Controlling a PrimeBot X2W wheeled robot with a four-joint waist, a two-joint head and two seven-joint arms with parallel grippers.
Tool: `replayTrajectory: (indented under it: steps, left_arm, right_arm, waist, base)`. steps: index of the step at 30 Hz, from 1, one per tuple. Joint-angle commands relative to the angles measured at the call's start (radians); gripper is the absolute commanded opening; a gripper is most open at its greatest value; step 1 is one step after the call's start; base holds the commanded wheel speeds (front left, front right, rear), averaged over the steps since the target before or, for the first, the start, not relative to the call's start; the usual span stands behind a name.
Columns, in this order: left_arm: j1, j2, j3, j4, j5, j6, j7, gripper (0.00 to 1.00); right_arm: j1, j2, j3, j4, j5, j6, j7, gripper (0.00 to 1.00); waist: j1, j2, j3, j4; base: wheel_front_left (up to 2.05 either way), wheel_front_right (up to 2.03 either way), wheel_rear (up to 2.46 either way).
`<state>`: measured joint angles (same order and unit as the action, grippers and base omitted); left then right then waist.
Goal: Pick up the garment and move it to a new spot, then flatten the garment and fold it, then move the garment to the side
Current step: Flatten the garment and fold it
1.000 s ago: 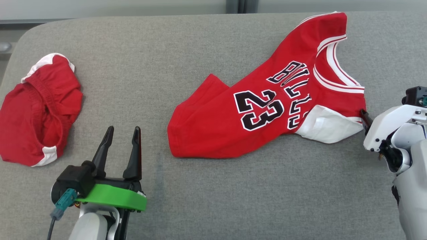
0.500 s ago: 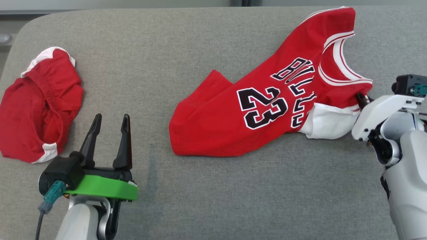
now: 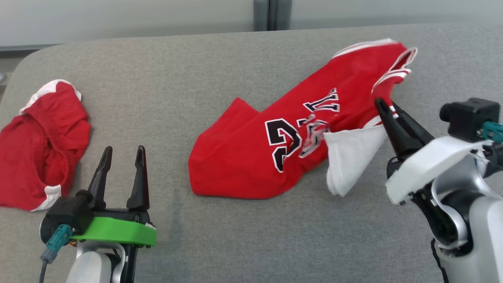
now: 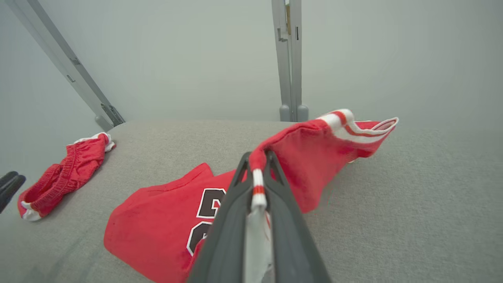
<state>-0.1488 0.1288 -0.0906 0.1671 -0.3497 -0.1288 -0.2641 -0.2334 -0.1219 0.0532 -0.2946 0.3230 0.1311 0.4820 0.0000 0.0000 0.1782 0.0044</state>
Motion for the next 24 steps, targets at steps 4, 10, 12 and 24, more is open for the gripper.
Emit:
replayTrajectory:
  steps: [4,10,12,24]
  left_arm:
    - [0.009,0.001,-0.004,-0.004,0.010,-0.002,0.000,1.00]
    - [-0.015,0.003,-0.024,-0.006,0.001,-0.002,0.000,1.00]
    - [-0.026,0.007,-0.031,-0.005,0.000,-0.002,0.000,1.00]
    - [-0.064,0.008,-0.065,0.010,-0.011,-0.002,0.000,1.00]
  right_arm:
    - [0.078,0.024,-0.043,-0.092,-0.005,-0.001,0.060,0.00]
    - [0.089,0.006,-0.149,0.033,-0.010,-0.001,0.102,0.00]
    - [0.059,-0.041,-0.166,0.124,-0.050,0.000,0.084,0.00]
    - [-0.165,-0.147,-0.177,0.580,-0.243,-0.001,-0.169,1.00]
  waist:
    - [0.0000,0.0000,-0.003,-0.021]
    - [0.0000,0.0000,0.027,-0.018]
    - [0.0000,0.0000,0.044,-0.009]
    - [0.0000,0.0000,0.099,0.071]
  base:
    - [0.00,0.00,0.00]
    - [0.00,0.00,0.00]
    - [0.00,0.00,0.00]
    - [0.00,0.00,0.00]
